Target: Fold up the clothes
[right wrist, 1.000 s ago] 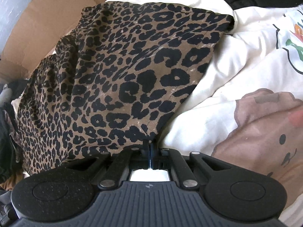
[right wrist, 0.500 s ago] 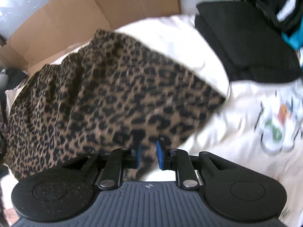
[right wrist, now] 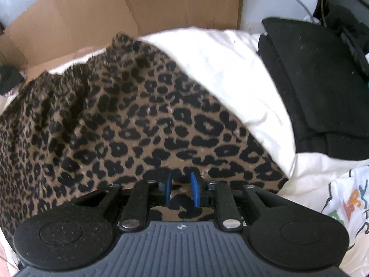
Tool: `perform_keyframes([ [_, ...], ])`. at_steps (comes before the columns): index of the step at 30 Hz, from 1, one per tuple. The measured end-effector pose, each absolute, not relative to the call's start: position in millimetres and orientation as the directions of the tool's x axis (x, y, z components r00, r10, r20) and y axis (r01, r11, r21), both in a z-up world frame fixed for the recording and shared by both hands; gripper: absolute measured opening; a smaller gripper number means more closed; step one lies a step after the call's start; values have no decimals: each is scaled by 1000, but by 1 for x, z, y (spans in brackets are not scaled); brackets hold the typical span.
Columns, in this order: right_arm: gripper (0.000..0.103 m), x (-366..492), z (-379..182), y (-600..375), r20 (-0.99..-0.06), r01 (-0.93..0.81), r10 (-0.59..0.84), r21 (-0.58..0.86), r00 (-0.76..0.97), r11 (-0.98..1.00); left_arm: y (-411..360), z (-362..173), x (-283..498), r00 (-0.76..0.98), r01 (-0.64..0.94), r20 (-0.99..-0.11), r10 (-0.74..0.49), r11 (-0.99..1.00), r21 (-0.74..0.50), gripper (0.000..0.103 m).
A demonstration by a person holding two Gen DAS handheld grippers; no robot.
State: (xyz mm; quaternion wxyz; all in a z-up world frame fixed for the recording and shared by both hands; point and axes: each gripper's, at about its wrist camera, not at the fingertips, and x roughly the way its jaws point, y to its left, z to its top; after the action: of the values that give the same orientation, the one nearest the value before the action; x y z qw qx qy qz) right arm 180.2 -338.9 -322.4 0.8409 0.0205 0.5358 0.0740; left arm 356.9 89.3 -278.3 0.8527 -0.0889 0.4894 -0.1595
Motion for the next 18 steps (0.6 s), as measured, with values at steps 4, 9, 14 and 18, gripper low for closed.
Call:
perform_keyframes([
  [4, 22, 181, -338, -346, -914, -125, 112, 68, 389, 990, 73, -286, 377, 452, 228, -808, -379, 924, -307, 19],
  [9, 21, 195, -346, -363, -910, -115, 75, 30, 408, 993, 72, -306, 400, 437, 201, -840, -323, 945, -259, 19],
  [14, 21, 214, -348, -371, -904, -124, -4, -63, 428, 990, 85, -322, 403, 430, 167, -870, -239, 969, -183, 3],
  [18, 21, 224, -342, -374, -909, -82, -19, -59, 417, 995, 88, -314, 400, 433, 145, -879, -200, 978, -151, 3],
])
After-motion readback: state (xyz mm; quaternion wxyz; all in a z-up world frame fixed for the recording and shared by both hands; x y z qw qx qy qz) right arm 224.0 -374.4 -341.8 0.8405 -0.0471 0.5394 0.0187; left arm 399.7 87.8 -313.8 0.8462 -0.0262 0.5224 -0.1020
